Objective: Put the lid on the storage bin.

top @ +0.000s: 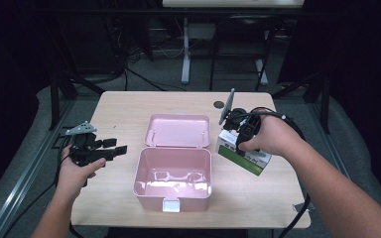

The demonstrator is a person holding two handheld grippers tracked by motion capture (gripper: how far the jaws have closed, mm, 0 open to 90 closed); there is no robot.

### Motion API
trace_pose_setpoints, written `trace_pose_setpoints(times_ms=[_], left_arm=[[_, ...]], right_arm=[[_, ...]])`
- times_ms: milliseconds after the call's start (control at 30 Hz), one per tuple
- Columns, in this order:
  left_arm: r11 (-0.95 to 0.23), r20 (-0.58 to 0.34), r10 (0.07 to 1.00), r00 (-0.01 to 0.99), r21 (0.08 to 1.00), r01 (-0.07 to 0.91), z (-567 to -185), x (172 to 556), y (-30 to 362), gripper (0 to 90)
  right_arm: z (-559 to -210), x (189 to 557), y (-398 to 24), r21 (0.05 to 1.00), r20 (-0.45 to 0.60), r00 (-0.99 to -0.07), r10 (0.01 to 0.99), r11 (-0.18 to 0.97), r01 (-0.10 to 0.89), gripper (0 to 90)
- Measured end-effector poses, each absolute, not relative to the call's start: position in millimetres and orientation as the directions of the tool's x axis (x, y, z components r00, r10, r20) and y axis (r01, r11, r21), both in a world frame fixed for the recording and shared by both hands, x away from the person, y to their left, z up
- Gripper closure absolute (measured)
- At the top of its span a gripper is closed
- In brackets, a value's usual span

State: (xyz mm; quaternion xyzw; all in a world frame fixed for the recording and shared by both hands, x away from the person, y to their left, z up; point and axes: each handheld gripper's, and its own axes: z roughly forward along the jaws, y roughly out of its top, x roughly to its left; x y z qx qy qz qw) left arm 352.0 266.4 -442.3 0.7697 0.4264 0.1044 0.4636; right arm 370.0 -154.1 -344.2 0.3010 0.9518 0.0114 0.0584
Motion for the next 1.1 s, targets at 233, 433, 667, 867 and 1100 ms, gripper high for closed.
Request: trace_pose_setpoints(times_ms=[233, 433, 667, 867, 1100], left_arm=[[-0.208, -0.237, 0.752, 0.615, 0.8, 0.563, -443.0, 352.6, 266.4, 39.3], [-0.209, -0.237, 0.752, 0.615, 0.799, 0.564, -443.1, 352.7, 266.6, 39.3], [-0.213, -0.236, 0.751, 0.616, 0.797, 0.565, -443.7, 352.9, 266.0, 39.3], [-0.21, -0.239, 0.752, 0.615, 0.797, 0.566, -444.3, 353.4, 266.4, 39.3], [-0.208, -0.24, 0.752, 0.614, 0.798, 0.566, -444.0, 353.4, 267.4, 39.3]], right_arm=[[-336.0, 364.0, -145.9, 0.049, -0.115, -0.837, 0.536, 0.844, 0.534, 61.6], [-333.2, 360.4, -139.0, 0.052, -0.111, -0.849, 0.517, 0.856, 0.515, 61.6], [-336.8, 356.0, -119.2, 0.049, -0.1, -0.879, 0.466, 0.885, 0.463, 61.6], [-339.8, 352.9, -103.7, 0.044, -0.091, -0.899, 0.429, 0.903, 0.427, 61.6], [-338.8, 348.8, -81.7, 0.046, -0.087, -0.917, 0.389, 0.921, 0.386, 61.6]])
